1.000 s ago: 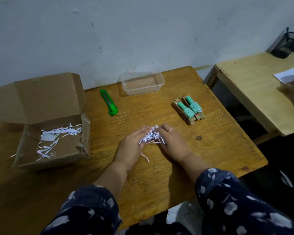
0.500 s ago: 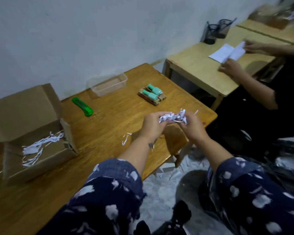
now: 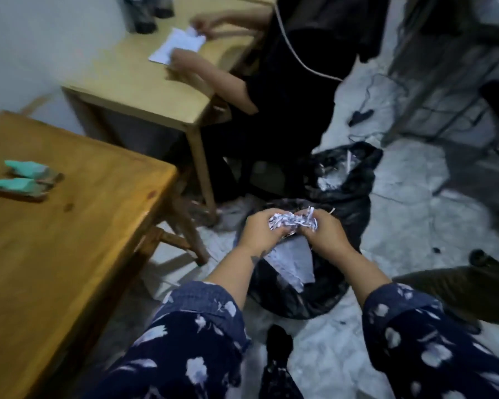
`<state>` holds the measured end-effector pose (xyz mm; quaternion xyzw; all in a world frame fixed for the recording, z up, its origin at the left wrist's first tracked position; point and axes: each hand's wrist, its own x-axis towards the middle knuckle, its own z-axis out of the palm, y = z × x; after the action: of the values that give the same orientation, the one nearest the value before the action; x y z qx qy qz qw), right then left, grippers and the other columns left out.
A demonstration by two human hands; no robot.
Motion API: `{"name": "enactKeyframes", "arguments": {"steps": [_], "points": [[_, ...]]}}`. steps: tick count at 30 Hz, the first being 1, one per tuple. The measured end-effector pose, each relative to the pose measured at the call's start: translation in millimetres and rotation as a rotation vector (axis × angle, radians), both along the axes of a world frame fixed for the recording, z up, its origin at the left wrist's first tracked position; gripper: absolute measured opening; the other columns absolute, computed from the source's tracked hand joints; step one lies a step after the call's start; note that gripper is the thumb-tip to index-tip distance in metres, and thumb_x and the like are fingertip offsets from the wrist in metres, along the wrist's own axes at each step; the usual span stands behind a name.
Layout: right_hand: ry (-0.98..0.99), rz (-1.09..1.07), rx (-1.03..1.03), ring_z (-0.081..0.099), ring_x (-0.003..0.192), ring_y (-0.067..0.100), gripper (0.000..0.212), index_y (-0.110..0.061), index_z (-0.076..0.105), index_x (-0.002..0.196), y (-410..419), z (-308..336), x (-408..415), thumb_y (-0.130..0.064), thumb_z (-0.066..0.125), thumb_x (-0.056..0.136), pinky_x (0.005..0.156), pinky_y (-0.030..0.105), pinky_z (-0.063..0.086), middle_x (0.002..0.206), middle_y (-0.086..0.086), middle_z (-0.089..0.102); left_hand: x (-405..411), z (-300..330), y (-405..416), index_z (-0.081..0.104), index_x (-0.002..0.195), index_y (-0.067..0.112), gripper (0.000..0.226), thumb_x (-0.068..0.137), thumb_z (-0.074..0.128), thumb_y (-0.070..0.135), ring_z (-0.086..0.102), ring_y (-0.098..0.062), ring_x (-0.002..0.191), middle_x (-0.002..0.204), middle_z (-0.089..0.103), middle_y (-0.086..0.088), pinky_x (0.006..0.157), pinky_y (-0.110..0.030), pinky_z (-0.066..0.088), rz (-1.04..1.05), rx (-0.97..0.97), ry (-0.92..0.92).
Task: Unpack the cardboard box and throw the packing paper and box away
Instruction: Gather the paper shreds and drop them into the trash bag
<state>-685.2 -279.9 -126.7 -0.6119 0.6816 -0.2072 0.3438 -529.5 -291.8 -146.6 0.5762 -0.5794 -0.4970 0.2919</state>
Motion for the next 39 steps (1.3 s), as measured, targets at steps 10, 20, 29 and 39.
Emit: {"name": "enactKeyframes", "arguments": {"steps": [10,20,29,39], "points": [[-0.094,-0.032,0.418,0.051,0.123,0.021,0.053,-0.024,0.055,0.131,-15,-151,-99,-0.011,0.069,0.082,0.086,0.019,0.037,0.140,0.001,0.051,-88,-149,-21,0.050,0.134,0.029,0.060,0.080,0.073,0.038,0.048,-0.020,0.128,0.140,0.051,0.001,0.104,-0.037,0.041,-0.072,0.298,-0.256],[0.040,0.048,0.538,0.056,0.117,0.025,0.040,-0.022,0.053,0.131,-27,-172,-100,-0.017,0.057,0.092,0.087,0.026,0.041,0.136,0.010,0.054,-86,-163,-19,0.054,0.131,0.018,0.040,0.092,0.061,0.020,0.060,-0.018,0.104,0.130,0.059,-0.002,0.084,-0.018,0.039,-0.094,0.382,-0.353],[0.131,0.266,0.347,0.056,0.118,0.022,0.036,-0.019,0.057,0.127,-69,-51,-19,-0.017,0.055,0.091,0.096,0.029,0.042,0.125,0.006,0.063,-3,-47,-30,0.061,0.121,0.020,0.030,0.091,0.058,0.018,0.062,-0.019,0.102,0.116,0.066,0.000,0.084,-0.023,0.045,0.043,0.228,-0.353],[0.157,0.628,0.022,0.060,0.107,0.024,0.034,-0.019,0.060,0.123,-56,67,206,-0.019,0.053,0.090,0.080,0.024,0.039,0.113,0.006,0.066,201,71,33,0.063,0.117,0.027,0.027,0.092,0.055,0.022,0.060,-0.019,0.108,0.122,0.065,0.003,0.091,-0.026,0.045,0.441,0.016,-0.475]]}}
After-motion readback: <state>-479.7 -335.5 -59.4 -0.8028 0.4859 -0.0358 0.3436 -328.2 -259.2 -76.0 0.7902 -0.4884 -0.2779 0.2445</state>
